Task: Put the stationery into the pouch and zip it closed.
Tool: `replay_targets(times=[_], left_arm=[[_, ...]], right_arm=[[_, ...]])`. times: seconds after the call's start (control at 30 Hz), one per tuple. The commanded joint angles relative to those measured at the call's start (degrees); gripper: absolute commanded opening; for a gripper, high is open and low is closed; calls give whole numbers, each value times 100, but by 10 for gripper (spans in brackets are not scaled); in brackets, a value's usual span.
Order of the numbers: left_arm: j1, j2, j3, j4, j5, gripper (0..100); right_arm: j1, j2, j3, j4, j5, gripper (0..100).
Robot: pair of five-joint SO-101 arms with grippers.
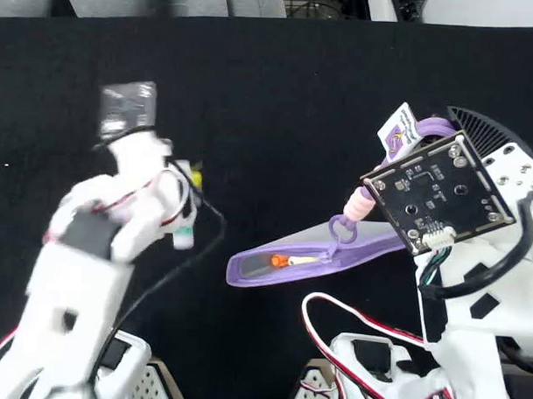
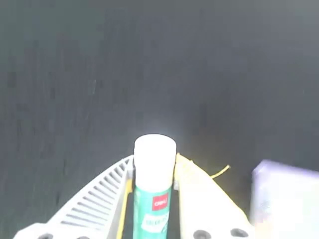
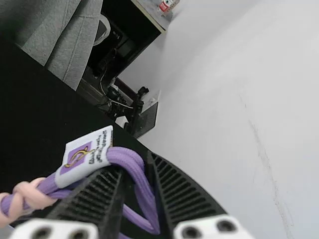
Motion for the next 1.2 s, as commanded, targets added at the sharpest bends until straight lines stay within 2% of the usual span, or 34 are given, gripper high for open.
replay_targets(times=[0.0, 0.3, 0.47, 0.63, 1.03, 1.17], left_arm=[[295, -1899, -409, -536, -18, 29], [2026, -5486, 2220, -2435, 457, 29], [2510, -5178, 2782, -2673, 598, 29], [3389, -5284, 2870, -2690, 826, 29], [3486, -5371, 3081, -2716, 589, 29], [3415, -5371, 4057, -3701, 466, 29]], right_arm=[[88, -31, 22, 62, 35, 11], [88, -31, 22, 62, 35, 11], [88, -22, 22, 62, 35, 11], [88, 4, 22, 62, 35, 11], [88, 4, 22, 44, 26, 11], [88, 4, 22, 44, 26, 11]])
